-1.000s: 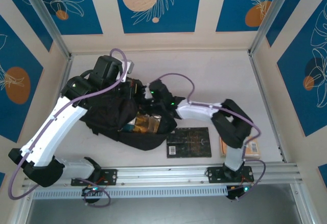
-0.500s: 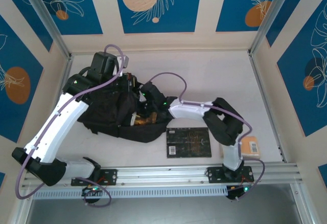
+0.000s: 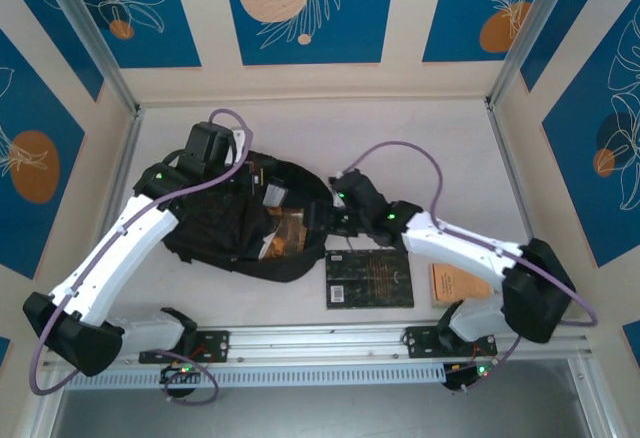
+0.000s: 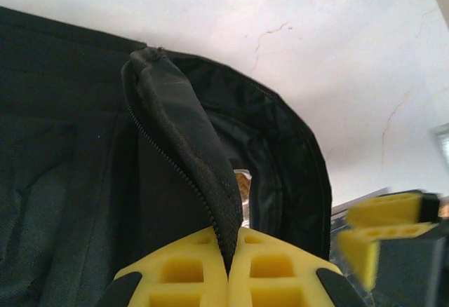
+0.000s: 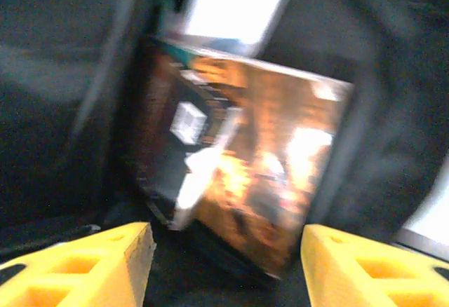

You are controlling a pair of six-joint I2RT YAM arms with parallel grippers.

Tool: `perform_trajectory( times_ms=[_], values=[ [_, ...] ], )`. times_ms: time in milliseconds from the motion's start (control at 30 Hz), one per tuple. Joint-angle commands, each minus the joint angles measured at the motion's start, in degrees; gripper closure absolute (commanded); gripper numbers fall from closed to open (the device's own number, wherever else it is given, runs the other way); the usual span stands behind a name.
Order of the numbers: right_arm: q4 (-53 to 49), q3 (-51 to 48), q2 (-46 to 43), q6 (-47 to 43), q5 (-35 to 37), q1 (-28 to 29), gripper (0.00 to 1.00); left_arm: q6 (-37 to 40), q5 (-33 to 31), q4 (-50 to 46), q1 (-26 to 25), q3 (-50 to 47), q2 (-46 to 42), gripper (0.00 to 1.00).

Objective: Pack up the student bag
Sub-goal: Place the book in the student bag, then rotate the book at the center of the table.

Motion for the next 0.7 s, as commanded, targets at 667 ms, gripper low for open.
perform_trajectory(
  times_ms=[667],
  values=[
    [-28.57,-19.66,-15.15,17.67,4.87,-8.87,0.36,2.62,-5.9,6.59,0.67,-12.17,-0.94,1.0]
  ],
)
